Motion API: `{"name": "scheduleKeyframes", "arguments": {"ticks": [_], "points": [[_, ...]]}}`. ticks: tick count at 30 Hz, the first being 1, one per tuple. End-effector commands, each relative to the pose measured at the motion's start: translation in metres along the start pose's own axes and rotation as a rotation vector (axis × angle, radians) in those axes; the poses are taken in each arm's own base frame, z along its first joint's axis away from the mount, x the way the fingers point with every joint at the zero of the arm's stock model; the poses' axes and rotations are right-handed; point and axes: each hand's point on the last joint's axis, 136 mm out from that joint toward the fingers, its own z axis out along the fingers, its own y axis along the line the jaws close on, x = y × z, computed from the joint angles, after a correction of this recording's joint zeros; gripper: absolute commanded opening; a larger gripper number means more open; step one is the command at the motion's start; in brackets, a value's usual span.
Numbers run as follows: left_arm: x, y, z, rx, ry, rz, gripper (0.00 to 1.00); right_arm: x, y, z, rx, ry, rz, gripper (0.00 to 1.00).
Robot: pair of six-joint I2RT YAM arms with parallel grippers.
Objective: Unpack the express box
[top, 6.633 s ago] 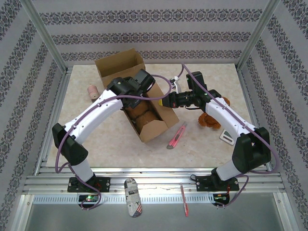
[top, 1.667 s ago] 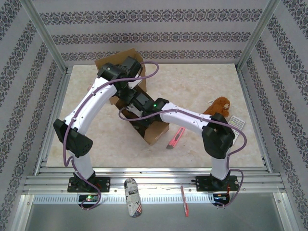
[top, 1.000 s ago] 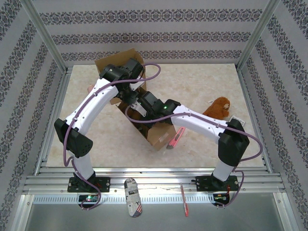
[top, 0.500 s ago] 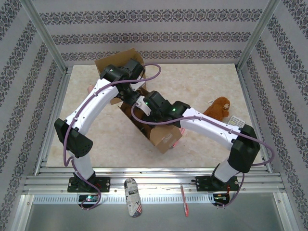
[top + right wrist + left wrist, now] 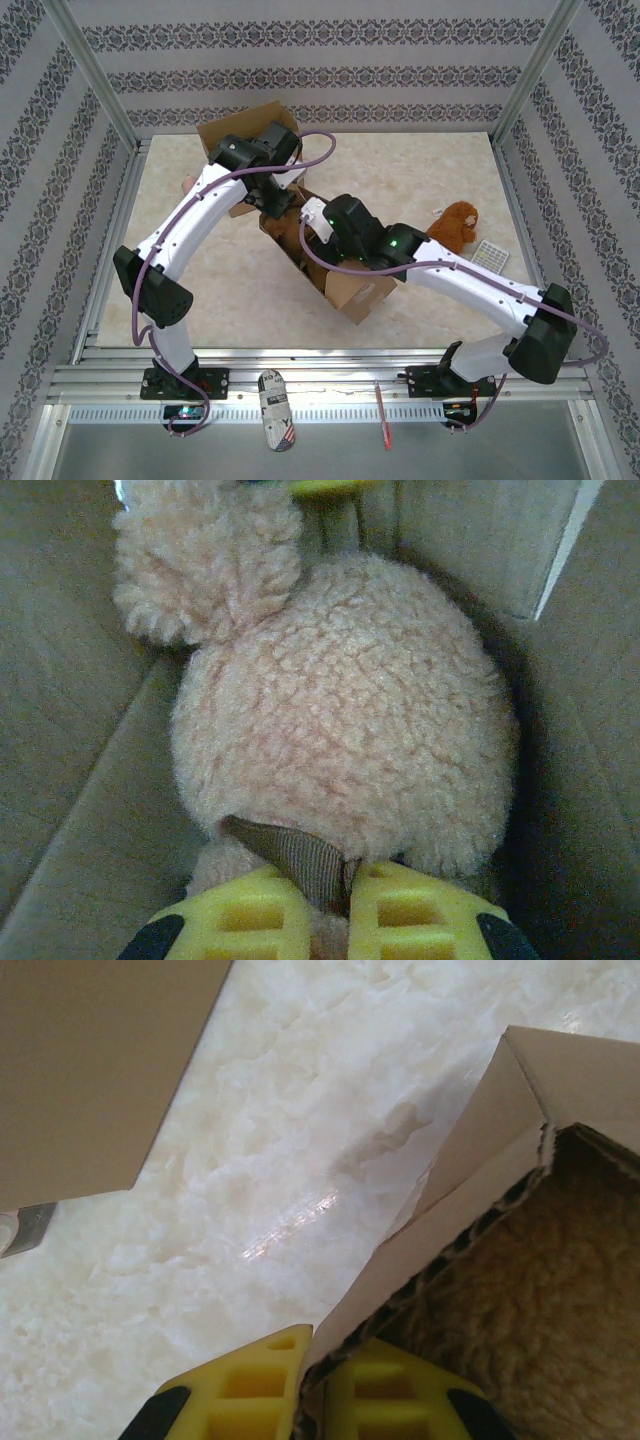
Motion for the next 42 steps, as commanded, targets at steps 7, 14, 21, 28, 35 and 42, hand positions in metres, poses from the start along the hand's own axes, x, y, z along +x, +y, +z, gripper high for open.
{"name": "scheduleKeyframes", "arguments": {"ticks": [7,14,21,28,35,42], "points": [[0.024,0.065,0.015,-0.264,0.129,-0.074,0.00,-0.057,-0.012,-0.073,0.000,-0.312,0.111,0.00],[0.026,0.068,0.013,-0.266,0.129,-0.088,0.00,-0.061,-0.012,-0.083,-0.015,-0.337,0.125,0.00],[0.028,0.070,0.015,-0.261,0.136,-0.108,0.00,-0.063,-0.016,-0.097,-0.002,-0.373,0.140,0.00],[0.032,0.073,0.014,-0.257,0.146,-0.134,0.00,-0.073,-0.019,-0.124,-0.009,-0.480,0.189,0.00],[0.038,0.077,0.013,-0.249,0.157,-0.170,0.00,-0.078,-0.025,-0.145,-0.015,-0.577,0.253,0.00],[0.044,0.082,0.011,-0.242,0.165,-0.210,0.00,-0.077,-0.038,-0.167,0.014,-0.647,0.302,0.00]]}}
